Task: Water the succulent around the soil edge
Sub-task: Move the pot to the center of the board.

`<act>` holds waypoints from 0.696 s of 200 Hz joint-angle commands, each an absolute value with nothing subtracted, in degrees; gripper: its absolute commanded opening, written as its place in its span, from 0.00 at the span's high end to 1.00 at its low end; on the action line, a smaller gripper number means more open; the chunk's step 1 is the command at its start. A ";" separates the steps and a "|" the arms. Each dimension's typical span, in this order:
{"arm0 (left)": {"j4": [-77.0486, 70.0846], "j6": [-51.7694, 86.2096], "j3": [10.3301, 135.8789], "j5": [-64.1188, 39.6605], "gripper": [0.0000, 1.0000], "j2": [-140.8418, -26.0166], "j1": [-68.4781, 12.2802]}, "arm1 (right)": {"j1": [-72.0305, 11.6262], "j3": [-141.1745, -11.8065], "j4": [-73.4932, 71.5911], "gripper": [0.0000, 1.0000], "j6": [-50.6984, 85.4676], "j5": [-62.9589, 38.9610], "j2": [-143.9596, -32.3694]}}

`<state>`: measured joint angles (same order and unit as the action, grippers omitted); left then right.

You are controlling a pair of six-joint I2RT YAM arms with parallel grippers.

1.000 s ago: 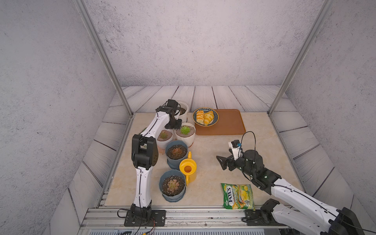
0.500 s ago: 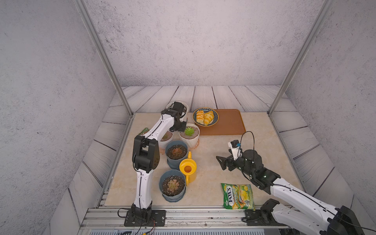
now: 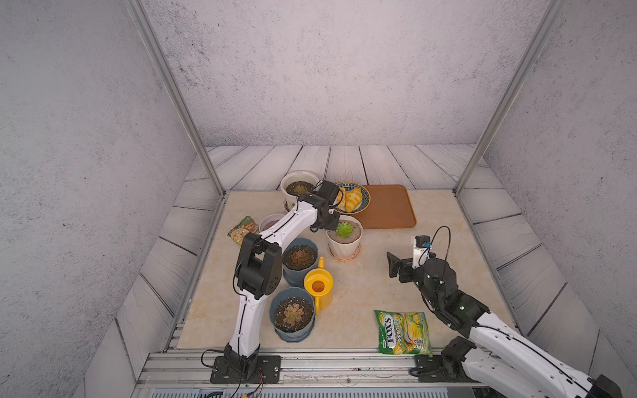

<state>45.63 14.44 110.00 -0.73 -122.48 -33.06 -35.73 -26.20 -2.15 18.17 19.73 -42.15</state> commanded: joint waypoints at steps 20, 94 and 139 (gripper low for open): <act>45.65 20.60 114.15 -0.79 0.98 -127.04 -38.47 | -35.77 -22.91 -3.74 0.01 19.85 24.09 -36.26; 37.32 25.43 119.71 0.24 0.94 -131.58 -42.80 | -35.77 -23.20 -4.46 0.01 20.22 23.18 -38.96; 35.48 22.17 119.55 -2.03 0.71 -128.21 -42.80 | -35.77 -24.20 -5.27 0.01 18.91 19.26 -41.81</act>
